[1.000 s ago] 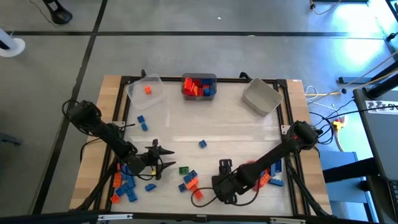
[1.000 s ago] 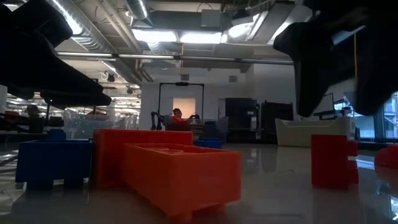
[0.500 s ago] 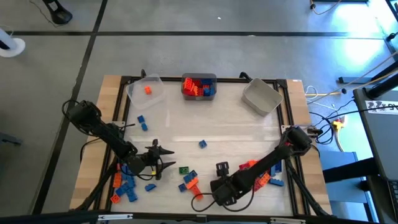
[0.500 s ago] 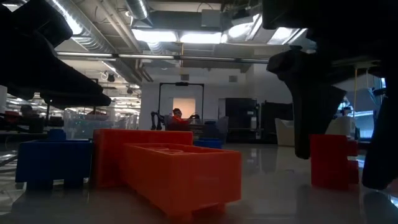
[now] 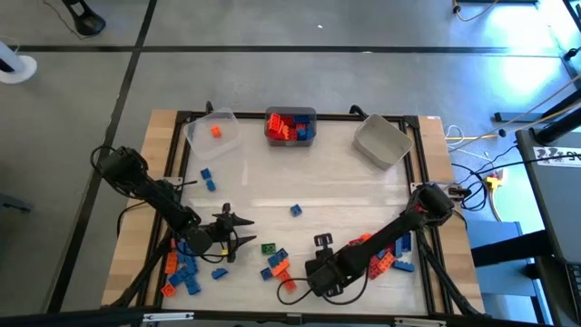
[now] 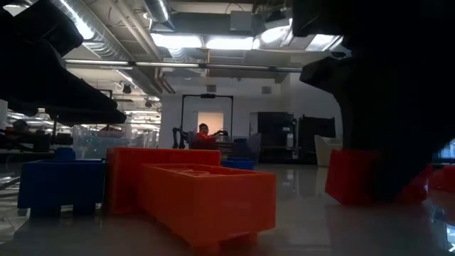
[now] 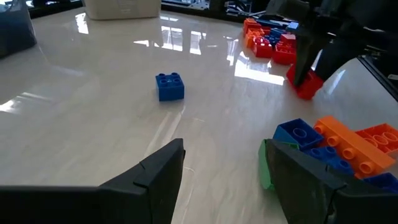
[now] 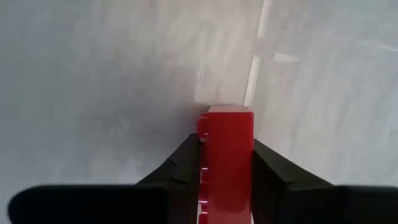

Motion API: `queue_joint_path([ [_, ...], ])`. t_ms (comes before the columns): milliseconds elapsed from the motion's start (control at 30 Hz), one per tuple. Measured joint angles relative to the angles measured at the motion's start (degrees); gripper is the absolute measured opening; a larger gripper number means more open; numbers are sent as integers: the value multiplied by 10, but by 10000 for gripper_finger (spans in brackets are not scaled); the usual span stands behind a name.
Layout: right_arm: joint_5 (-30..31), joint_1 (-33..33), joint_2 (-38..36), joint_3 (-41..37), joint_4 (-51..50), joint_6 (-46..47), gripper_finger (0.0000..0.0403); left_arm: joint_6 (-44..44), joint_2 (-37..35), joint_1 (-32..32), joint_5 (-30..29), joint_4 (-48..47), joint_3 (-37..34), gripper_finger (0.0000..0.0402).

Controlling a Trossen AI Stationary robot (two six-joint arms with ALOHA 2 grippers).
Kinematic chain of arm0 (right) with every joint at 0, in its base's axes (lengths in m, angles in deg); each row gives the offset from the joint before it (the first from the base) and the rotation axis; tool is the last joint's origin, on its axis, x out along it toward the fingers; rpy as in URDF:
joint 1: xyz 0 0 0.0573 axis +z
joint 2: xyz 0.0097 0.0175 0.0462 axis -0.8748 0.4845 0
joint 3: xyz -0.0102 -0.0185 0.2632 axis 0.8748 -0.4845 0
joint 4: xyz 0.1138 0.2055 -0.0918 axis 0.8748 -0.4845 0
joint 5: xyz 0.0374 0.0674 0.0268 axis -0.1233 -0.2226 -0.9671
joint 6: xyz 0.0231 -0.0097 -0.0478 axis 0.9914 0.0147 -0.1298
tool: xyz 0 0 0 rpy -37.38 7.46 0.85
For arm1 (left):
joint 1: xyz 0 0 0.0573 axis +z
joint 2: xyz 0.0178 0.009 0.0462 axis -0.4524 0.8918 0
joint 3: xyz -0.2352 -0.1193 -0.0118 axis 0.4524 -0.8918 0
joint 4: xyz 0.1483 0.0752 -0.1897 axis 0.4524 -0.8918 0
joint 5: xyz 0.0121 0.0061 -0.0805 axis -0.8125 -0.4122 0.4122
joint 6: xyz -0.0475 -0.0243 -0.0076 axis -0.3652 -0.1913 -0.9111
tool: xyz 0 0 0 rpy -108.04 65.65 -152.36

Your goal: Sort blocks by size

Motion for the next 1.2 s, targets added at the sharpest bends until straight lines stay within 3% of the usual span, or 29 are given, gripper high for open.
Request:
queue_joint_path([
  [200,7,-35,-30,0,-4,1,96,1,0,0,0,0,0,214],
  [533,97,-121,-104,0,-24,-42,97,3,0,0,0,0,0,214],
  [833,138,-236,-141,0,-4,-110,95,9,0,0,0,-1,0,214],
  [1200,135,-392,-144,0,65,-206,96,10,0,0,0,0,0,214],
])
